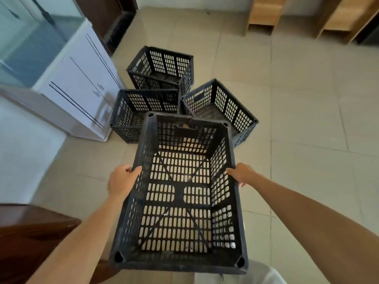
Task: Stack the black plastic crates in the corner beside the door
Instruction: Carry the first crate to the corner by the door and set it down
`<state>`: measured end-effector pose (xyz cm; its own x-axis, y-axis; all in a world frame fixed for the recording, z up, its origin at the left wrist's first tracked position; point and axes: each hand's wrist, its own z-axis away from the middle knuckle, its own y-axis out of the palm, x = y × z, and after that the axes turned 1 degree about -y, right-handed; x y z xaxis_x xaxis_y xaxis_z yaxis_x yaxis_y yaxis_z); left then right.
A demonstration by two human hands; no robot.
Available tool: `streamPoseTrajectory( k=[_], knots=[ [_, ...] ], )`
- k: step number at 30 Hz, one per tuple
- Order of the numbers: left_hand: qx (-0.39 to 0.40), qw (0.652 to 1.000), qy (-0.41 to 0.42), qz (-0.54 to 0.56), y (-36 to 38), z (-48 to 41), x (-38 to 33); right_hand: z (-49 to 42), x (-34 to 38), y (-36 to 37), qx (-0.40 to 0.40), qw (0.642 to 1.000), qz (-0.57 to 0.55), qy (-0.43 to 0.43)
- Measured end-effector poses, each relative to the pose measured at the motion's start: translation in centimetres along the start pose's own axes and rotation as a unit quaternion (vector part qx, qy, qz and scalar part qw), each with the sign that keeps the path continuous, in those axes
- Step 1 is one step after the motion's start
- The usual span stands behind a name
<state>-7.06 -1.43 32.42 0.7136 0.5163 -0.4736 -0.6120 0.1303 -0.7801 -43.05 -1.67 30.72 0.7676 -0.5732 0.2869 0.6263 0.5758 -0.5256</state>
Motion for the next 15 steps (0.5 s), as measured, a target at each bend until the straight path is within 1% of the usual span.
streamPoseTrajectory(
  k=[6,10,12,15],
  knots=[
    [-0.013,0.998,0.063,-0.025,-2.7,3.4,-10.2,5.8,-2.8,-11.2,-0.051,0.997,-0.044,-0.034],
    [0.004,0.994,0.102,-0.049,-2.2,4.4,-17.7,7.5,-5.6,-17.9,-0.145,0.988,-0.012,-0.047],
    [-0.003,0.992,0.117,-0.050,-1.2,5.0,-22.0,7.9,-7.5,-21.3,-0.188,0.981,-0.008,-0.051],
    [-0.013,0.988,0.145,-0.059,0.5,5.9,-29.1,7.9,-10.8,-27.0,-0.229,0.972,0.000,-0.048]
  ],
)
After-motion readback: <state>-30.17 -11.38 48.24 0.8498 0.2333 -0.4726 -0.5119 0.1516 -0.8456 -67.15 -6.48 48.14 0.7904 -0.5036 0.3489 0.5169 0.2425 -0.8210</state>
